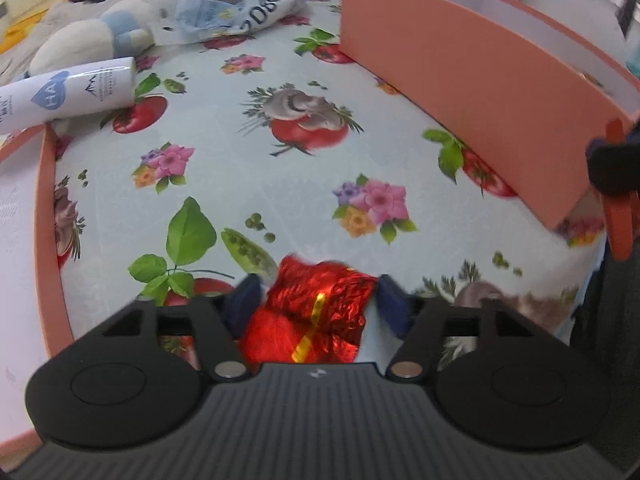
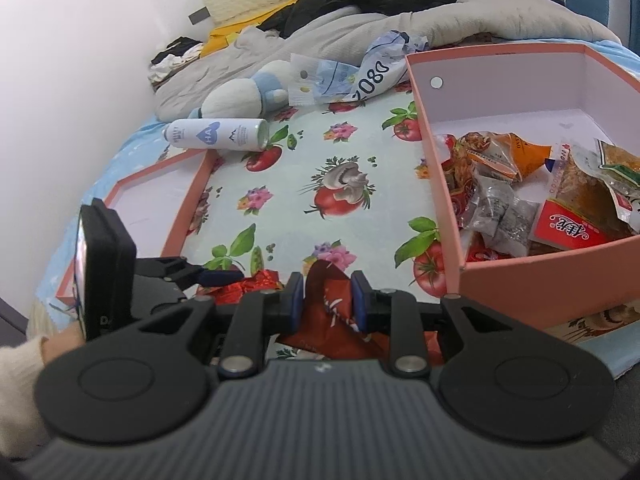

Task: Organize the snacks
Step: 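Lift the red foil packet with the left gripper while the right lifts the dark red packet, then carry both red packets over the box and open both grippers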

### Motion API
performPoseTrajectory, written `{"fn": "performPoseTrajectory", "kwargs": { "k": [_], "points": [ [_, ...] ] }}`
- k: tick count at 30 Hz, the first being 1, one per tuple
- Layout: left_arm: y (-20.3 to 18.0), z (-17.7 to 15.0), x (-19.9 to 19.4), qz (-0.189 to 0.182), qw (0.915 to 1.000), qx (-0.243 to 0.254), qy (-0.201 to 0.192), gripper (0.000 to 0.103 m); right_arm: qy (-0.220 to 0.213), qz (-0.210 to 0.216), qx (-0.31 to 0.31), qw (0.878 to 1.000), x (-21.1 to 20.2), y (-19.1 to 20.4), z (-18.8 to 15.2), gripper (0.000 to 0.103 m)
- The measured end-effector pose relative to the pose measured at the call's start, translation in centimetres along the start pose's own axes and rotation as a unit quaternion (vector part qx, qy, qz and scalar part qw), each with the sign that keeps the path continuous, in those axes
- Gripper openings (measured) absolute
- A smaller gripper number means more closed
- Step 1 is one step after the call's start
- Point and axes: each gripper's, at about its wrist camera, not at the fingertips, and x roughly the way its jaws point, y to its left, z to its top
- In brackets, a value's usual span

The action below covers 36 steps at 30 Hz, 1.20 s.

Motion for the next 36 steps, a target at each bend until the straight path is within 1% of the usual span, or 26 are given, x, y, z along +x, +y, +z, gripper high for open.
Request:
{"fn": "performPoseTrajectory", "kwargs": {
  "k": [4,8,12,14,17,20,23,24,29,33,36],
  "points": [
    [-0.3,0.9,-0.3,0.004,0.9992,-0.04,0.006,0.059,-0.005,0.002,-0.002,1.0,-0.4,0.0,0.4,0.028],
    [-0.3,1.8,-1.7,0.01,0.9965,-0.083,0.001,0.059,-0.012,0.005,-0.003,1.0,-0.8,0.1,0.8,0.028],
    [-0.5,3.2,-4.6,0.021,0.9932,-0.112,-0.022,0.059,-0.025,0.008,-0.005,1.0,-1.7,0.3,1.5,0.028],
    [-0.6,4.1,-6.5,0.023,0.9896,-0.137,-0.037,0.059,-0.036,0.01,-0.005,0.999,-2.4,0.3,2.1,0.028],
    [-1.1,5.6,-9.3,0.032,0.9858,-0.154,-0.06,0.059,-0.054,0.012,-0.004,0.998,-3.6,0.4,3.2,0.028],
    [-1.7,7.2,-12.0,0.023,0.9803,-0.177,-0.085,0.059,-0.079,0.01,-0.008,0.997,-5.1,0.2,4.5,0.028],
    [-3.7,9.2,-14.5,0.017,0.9796,-0.164,-0.114,0.059,-0.104,0.005,-0.001,0.995,-6.9,-0.8,6.0,0.028],
    [-4.4,9.9,-15.2,0.01,0.9789,-0.162,-0.124,0.059,-0.113,0.001,-0.003,0.994,-7.5,-1.1,6.4,0.028],
    [-7.2,13.5,-17.8,-0.018,0.9743,-0.151,-0.166,0.059,-0.155,-0.031,-0.016,0.987,-10.2,-2.7,8.3,0.028],
    [-9.3,16.5,-18.0,-0.036,0.972,-0.139,-0.186,0.06,-0.18,-0.057,-0.014,0.982,-11.4,-5.0,9.9,0.029],
    [-10.7,18.7,-16.3,-0.054,0.9727,-0.137,-0.179,0.06,-0.184,-0.078,-0.004,0.98,-11.0,-7.4,10.7,0.029]
  ]
}}
